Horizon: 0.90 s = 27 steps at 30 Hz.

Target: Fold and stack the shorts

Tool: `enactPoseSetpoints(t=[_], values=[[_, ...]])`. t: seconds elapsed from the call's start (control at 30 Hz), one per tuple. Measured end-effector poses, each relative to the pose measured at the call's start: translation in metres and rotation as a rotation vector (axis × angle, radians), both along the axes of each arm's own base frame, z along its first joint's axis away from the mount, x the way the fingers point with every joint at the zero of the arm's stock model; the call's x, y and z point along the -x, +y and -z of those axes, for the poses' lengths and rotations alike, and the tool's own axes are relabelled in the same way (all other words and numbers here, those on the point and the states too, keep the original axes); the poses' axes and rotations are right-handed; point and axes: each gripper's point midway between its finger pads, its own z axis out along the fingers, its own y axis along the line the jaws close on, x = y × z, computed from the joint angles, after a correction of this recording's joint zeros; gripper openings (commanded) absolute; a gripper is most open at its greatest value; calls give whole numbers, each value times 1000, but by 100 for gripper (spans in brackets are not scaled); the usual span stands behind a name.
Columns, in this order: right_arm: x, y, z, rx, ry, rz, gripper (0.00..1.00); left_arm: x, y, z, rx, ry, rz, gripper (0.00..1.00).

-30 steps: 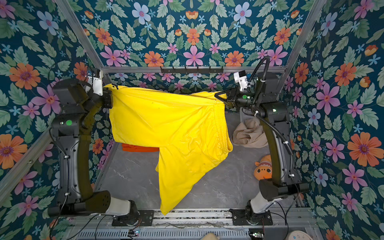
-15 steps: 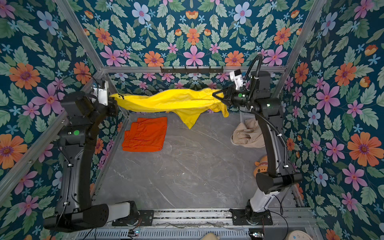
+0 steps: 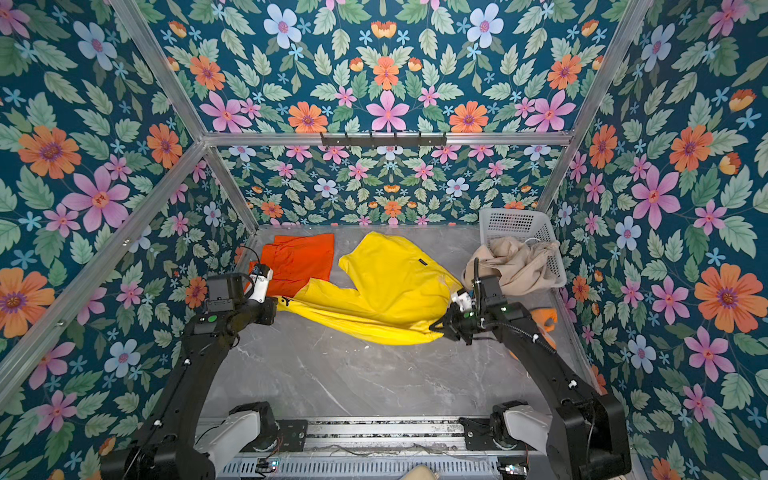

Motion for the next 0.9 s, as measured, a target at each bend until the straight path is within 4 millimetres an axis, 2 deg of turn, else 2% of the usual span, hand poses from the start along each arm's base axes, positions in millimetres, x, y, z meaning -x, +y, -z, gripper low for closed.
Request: enactPoseSetpoints(t=[0.1, 0.2, 0.47, 0.57, 0.63, 0.73, 0.9], values=[[28, 3, 28, 40, 89, -13, 0, 7, 2, 2, -53, 15, -1, 0], [51, 3, 44, 62, 139, -1, 0, 17, 2, 1, -82, 37, 6, 0], [90, -1, 46, 49, 182, 32, 0, 34, -1, -39, -110, 23, 37, 0], [94, -2, 44, 37, 195, 54, 0, 34, -5, -48, -107, 37, 67, 0], [87, -2, 40, 21, 188, 81, 0, 24, -8, -54, -106, 40, 81, 0], [72, -2, 33, -11, 197, 136, 0, -2, -15, -65, -115, 37, 122, 0], [40, -10, 11, -72, 194, 230, 0, -66, -47, -91, -157, -12, 215, 0]])
